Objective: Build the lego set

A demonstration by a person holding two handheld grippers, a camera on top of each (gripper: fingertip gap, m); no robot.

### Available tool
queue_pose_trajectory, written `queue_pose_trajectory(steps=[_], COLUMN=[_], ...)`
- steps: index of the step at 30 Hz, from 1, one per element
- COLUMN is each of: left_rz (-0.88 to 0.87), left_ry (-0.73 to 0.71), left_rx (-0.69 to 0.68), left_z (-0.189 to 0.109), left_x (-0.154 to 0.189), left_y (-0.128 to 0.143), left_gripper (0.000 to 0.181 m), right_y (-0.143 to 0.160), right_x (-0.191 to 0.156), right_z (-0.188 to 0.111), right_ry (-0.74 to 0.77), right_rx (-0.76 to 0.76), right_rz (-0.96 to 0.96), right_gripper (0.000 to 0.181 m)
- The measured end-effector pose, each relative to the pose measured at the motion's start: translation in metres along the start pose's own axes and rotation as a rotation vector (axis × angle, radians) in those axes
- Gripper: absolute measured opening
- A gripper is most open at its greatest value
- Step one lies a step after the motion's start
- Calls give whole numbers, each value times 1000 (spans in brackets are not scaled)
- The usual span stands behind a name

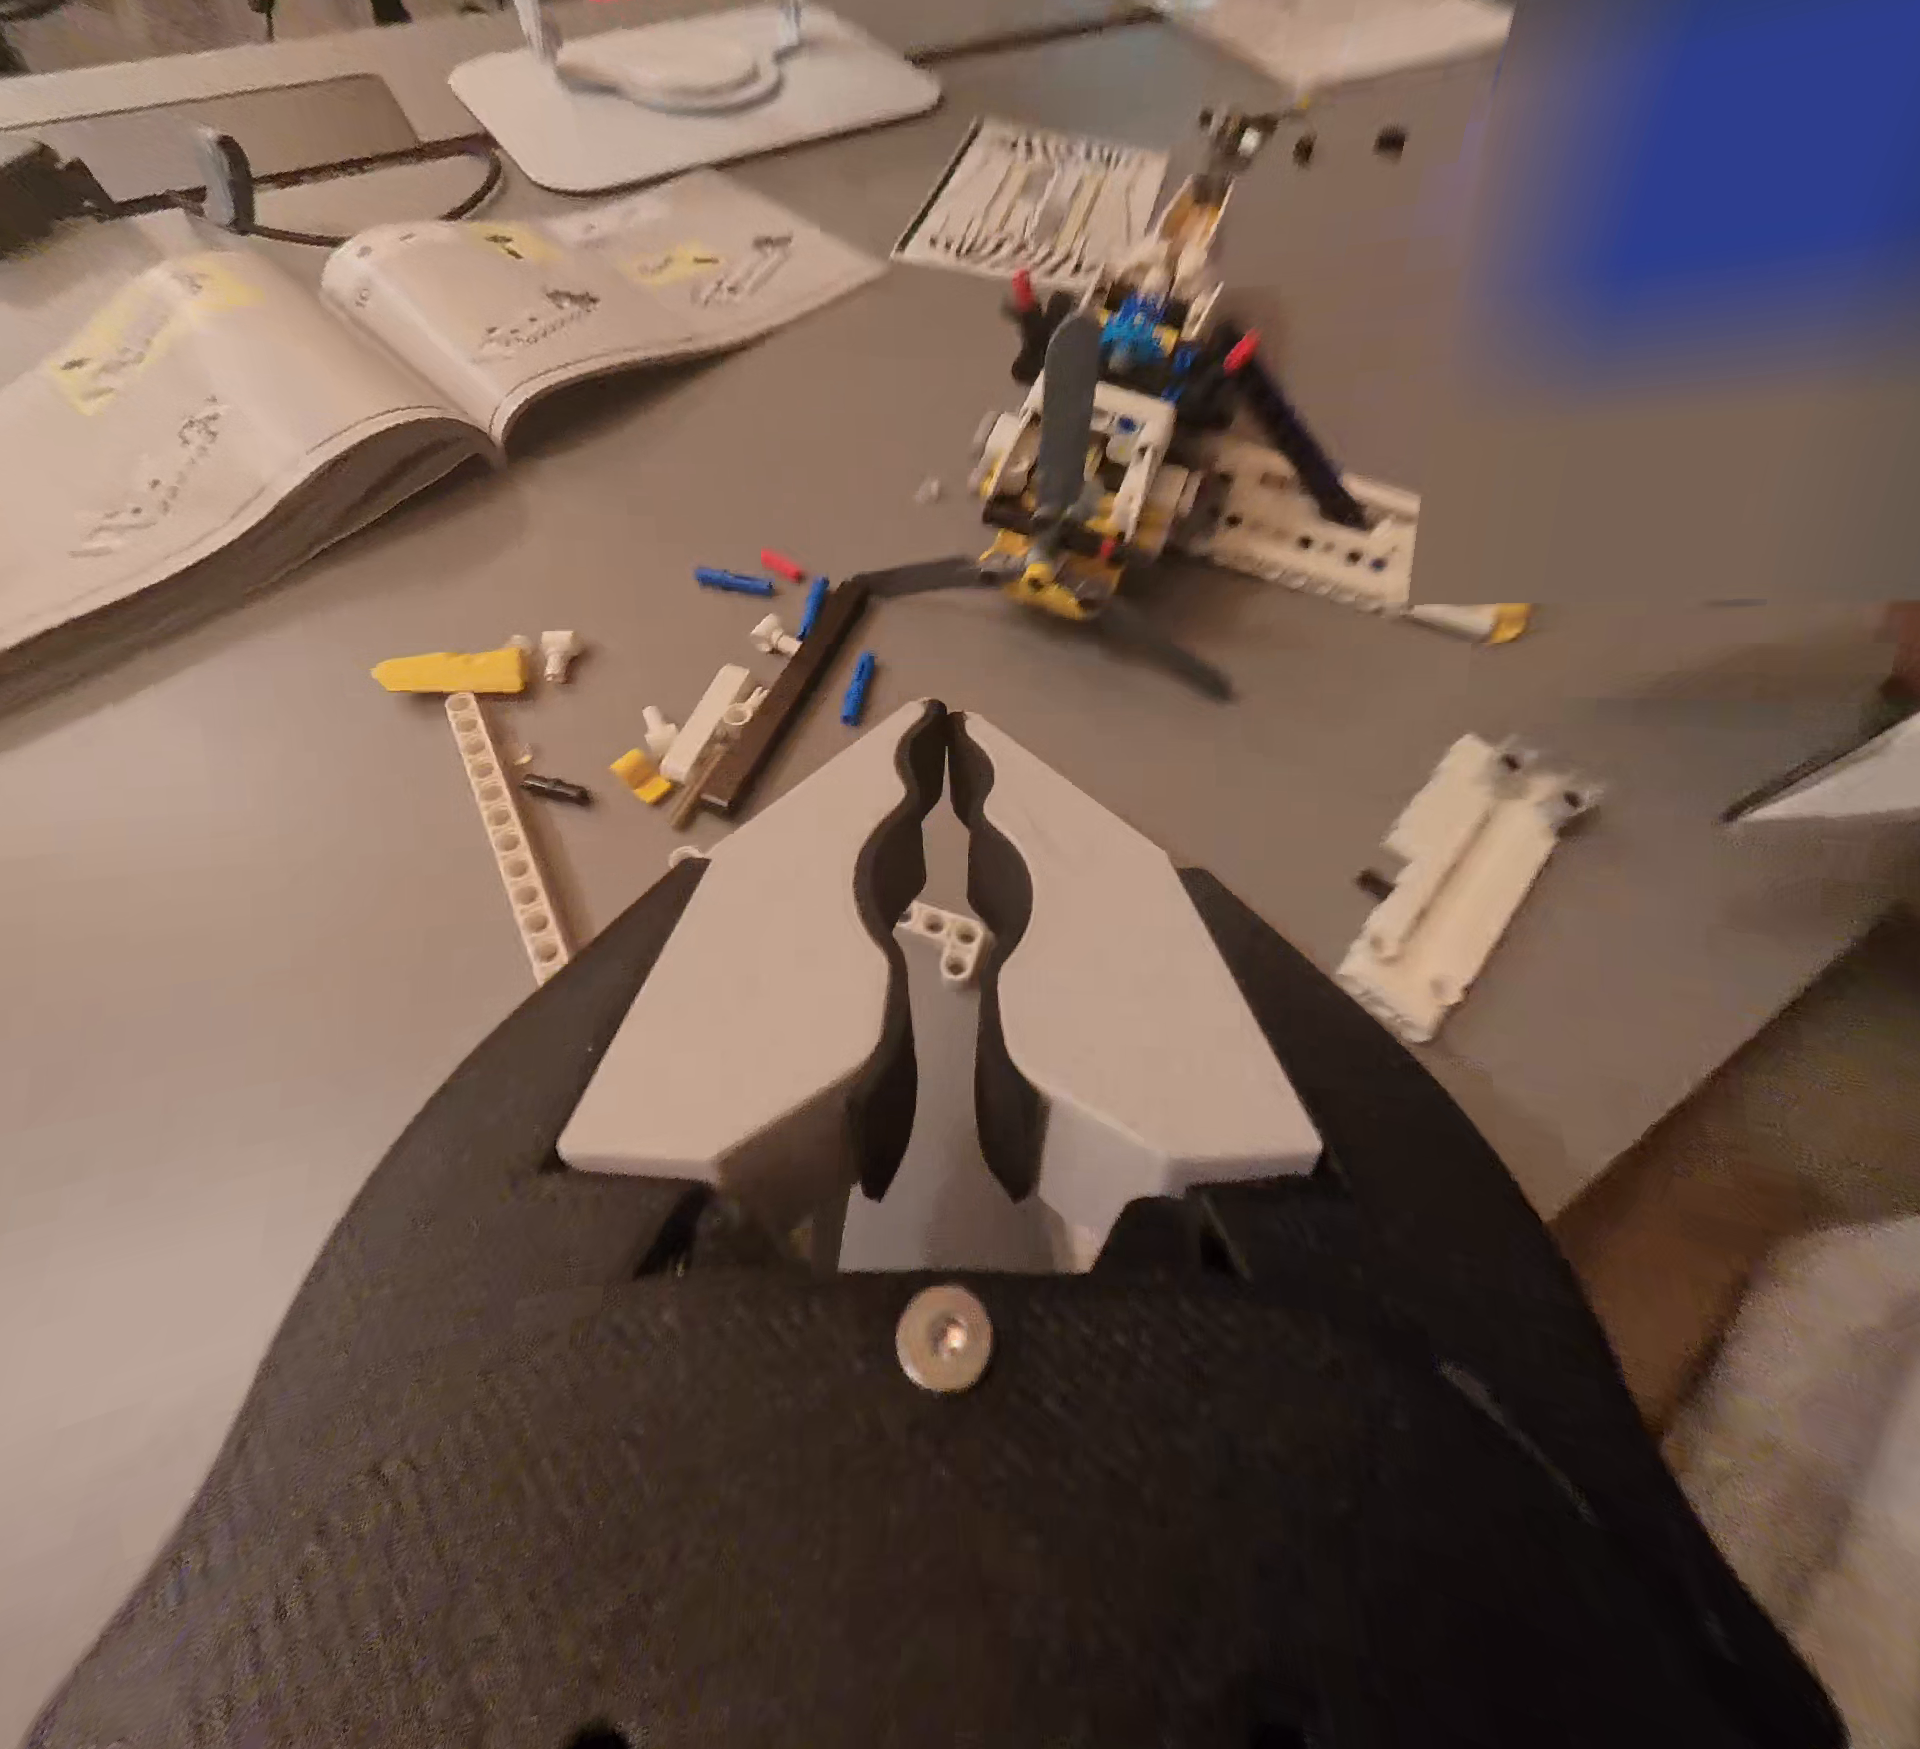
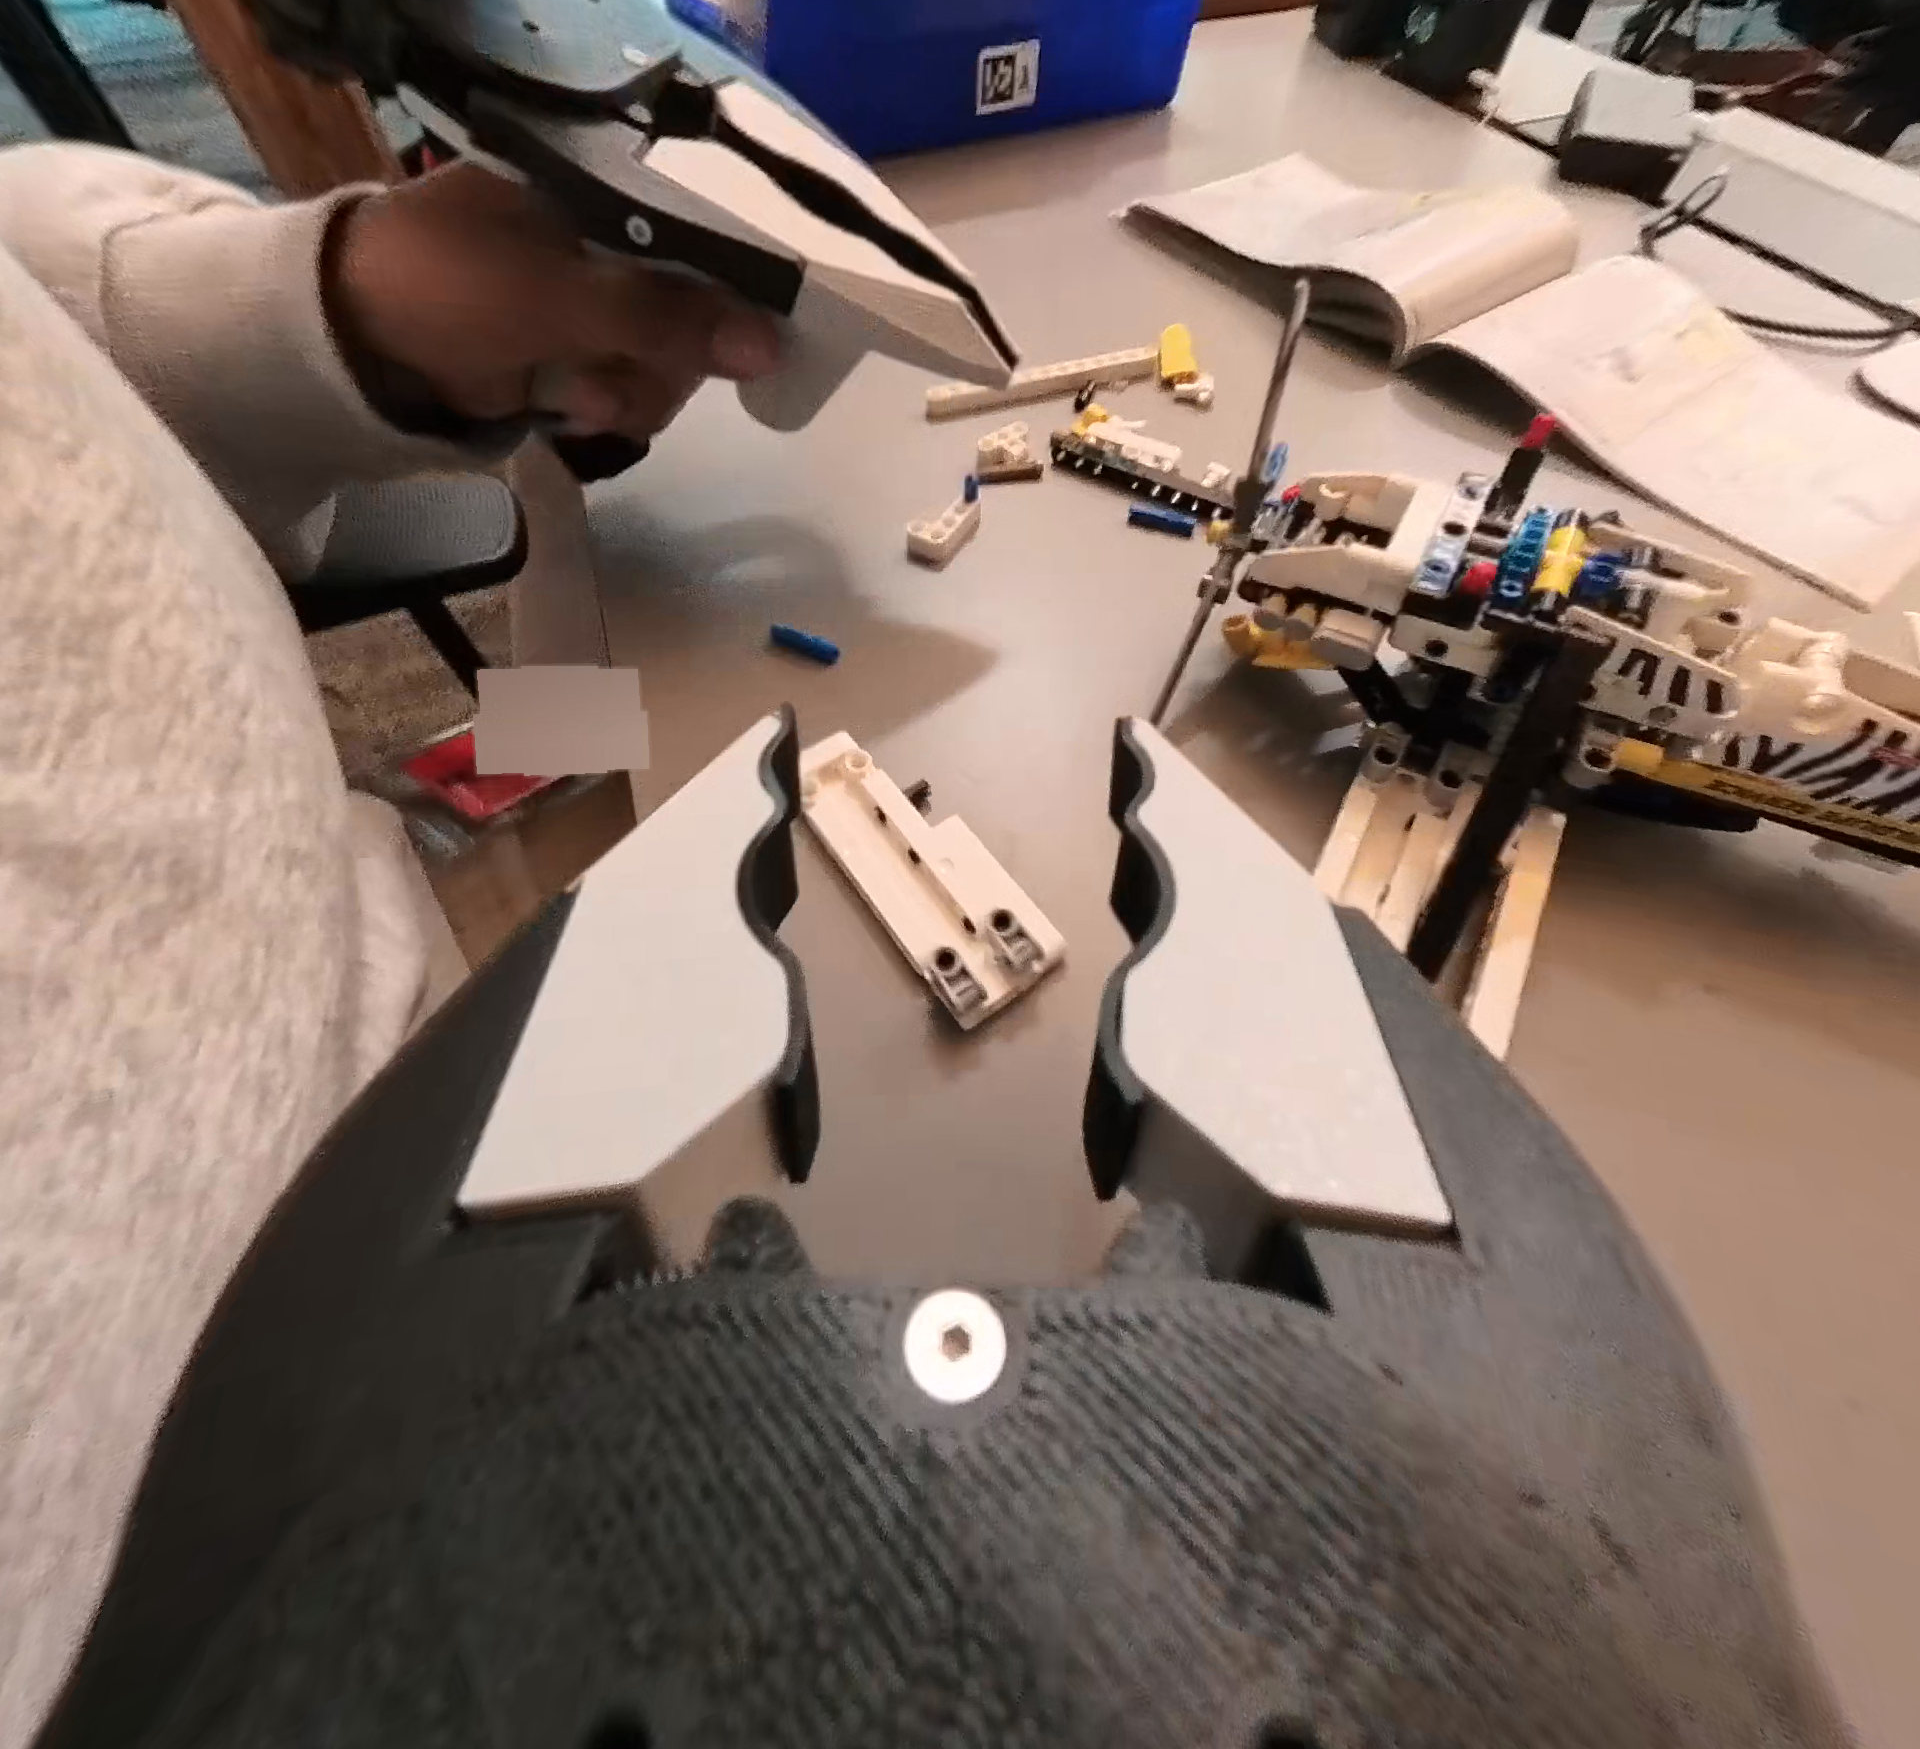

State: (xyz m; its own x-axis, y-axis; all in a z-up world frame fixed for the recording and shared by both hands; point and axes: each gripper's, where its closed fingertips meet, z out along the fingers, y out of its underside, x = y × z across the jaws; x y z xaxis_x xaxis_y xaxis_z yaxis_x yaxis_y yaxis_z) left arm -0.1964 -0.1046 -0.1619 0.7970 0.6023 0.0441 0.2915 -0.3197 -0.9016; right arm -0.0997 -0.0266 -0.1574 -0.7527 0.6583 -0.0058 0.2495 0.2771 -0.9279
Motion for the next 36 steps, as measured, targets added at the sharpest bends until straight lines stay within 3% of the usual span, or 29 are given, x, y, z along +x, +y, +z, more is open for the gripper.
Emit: queue_pose_trajectory(steps=[6,12,15,17,20,24,27,29,31,32,36], left_rz=[14,6,72,78,109,265,481,602,642,646,618], left_ry=[-75,-53,-124,-121,-86,122,205,257,310,344,375], left_rx=[-69,-260,-286,-275,-280,-149,-56,8,70,107,177], left_z=[-17,-7,3,7,5,-10,-26,-35,-43,-48,-53], left_x=[-12,3,0,3,7,52,90,116,135,143,153], left_y=[21,60,69,68,65,39,22,15,8,5,-4], left_gripper=[0,31,32,13,10,10,10,10,11,10,10], right_y=[-6,-19,-26,-27,-25,-22,-19,-20,-28,-32,-32], right_x=[-25,-35,-38,-40,-41,-32,-18,-19,-28,-31,-36], right_z=[-2,-13,-17,-19,-21,-23,-19,-17,-20,-23,-27], right_ry=[33,69,85,91,106,138,139,42,-119,-188,-299], right_rx=[33,75,99,104,103,109,114,161,244,291,343], right_rz=[-38,-60,-72,-73,-67,-21,138,297,439,500,615], right_gripper=[58,57,56,57,56,57,58,52,21,15,27])
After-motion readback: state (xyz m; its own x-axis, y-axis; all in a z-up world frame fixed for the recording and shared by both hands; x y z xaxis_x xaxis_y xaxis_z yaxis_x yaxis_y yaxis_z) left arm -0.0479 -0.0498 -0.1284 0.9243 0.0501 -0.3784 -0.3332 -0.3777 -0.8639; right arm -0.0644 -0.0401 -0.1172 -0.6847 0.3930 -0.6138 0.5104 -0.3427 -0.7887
